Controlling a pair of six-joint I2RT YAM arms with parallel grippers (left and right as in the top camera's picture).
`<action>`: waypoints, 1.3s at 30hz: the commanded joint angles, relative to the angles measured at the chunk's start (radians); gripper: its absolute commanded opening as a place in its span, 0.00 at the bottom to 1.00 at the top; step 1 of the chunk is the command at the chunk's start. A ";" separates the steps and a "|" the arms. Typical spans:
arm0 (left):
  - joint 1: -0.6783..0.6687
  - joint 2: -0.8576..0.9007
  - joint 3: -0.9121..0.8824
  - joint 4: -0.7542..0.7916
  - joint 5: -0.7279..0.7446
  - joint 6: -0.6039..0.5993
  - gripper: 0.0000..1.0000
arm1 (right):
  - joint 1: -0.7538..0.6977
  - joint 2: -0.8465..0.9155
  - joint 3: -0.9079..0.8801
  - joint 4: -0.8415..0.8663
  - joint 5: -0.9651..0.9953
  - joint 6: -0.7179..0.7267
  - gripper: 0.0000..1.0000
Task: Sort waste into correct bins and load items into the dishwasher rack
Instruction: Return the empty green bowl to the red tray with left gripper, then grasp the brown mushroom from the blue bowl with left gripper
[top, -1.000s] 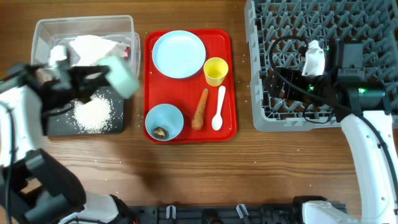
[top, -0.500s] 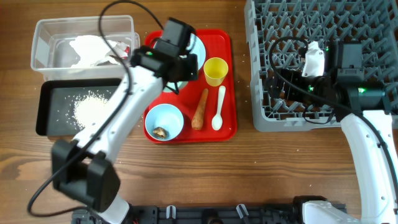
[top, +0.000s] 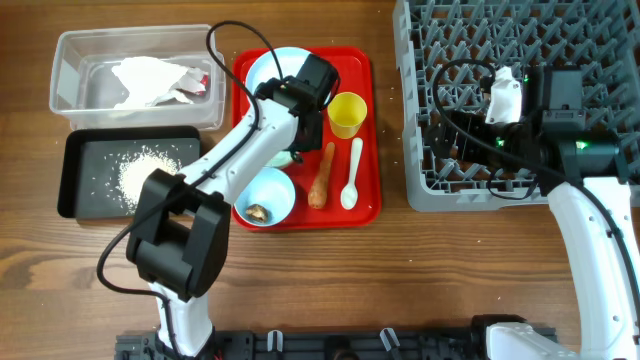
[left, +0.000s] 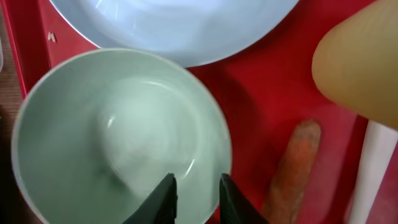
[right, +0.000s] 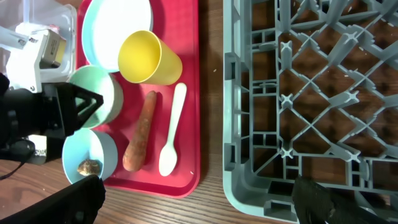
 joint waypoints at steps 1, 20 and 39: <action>-0.002 0.010 0.013 -0.023 -0.013 0.005 0.31 | -0.002 0.007 0.015 0.000 0.011 -0.003 1.00; 0.027 -0.090 0.170 -0.375 0.150 -0.100 0.31 | -0.002 0.007 0.015 0.002 0.026 -0.005 1.00; -0.095 -0.093 -0.285 -0.105 0.006 -0.255 0.09 | -0.002 0.007 0.015 0.002 0.032 -0.004 1.00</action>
